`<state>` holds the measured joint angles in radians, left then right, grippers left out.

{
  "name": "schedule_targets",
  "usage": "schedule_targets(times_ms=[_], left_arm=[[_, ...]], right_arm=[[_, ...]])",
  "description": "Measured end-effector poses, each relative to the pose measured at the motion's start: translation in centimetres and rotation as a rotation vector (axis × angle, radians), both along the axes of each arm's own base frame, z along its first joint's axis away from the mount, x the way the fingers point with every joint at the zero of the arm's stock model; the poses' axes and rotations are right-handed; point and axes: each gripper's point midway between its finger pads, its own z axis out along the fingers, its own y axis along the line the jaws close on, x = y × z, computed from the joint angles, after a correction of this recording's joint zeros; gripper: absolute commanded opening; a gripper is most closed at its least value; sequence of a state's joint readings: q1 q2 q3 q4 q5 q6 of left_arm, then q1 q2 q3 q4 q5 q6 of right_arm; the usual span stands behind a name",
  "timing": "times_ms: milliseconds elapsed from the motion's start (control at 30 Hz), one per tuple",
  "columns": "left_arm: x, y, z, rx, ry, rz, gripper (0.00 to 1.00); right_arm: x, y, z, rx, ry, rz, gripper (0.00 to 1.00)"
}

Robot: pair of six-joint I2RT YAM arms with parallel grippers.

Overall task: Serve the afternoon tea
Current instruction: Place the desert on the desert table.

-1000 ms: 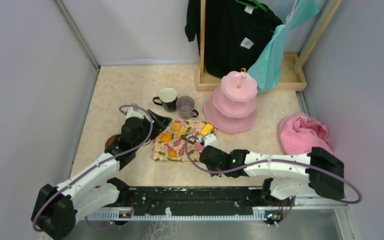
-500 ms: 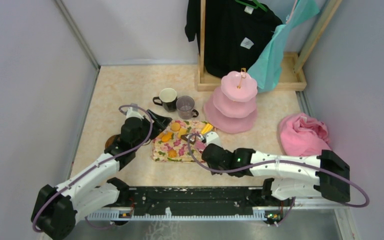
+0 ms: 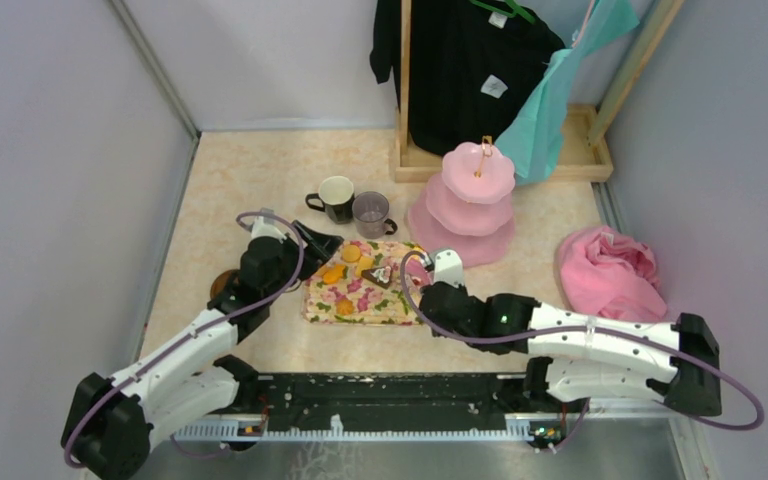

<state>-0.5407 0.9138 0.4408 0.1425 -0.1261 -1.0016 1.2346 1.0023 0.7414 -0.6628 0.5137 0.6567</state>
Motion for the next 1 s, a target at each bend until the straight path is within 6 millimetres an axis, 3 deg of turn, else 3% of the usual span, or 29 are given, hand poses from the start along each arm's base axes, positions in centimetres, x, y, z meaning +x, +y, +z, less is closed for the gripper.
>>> schedule_targets(times_ms=[300, 467, 633, 1000], left_arm=[[-0.1, -0.3, 0.4, -0.007, -0.015, -0.017, 0.79], [-0.2, -0.6, 0.6, -0.014, -0.023, -0.035, 0.79], [-0.3, -0.8, 0.9, -0.020, -0.030, -0.052, 0.79], [-0.3, -1.1, 0.9, -0.023, -0.035, -0.068, 0.79]], right_arm=[[1.5, -2.4, 0.0, -0.033, -0.040, -0.145, 0.00], [4.5, -4.3, 0.1, -0.001, -0.051, -0.288, 0.00], [6.7, -6.5, -1.3, 0.001, -0.030, -0.386, 0.00], [9.3, -7.9, -3.1, 0.018, 0.015, -0.449, 0.00]])
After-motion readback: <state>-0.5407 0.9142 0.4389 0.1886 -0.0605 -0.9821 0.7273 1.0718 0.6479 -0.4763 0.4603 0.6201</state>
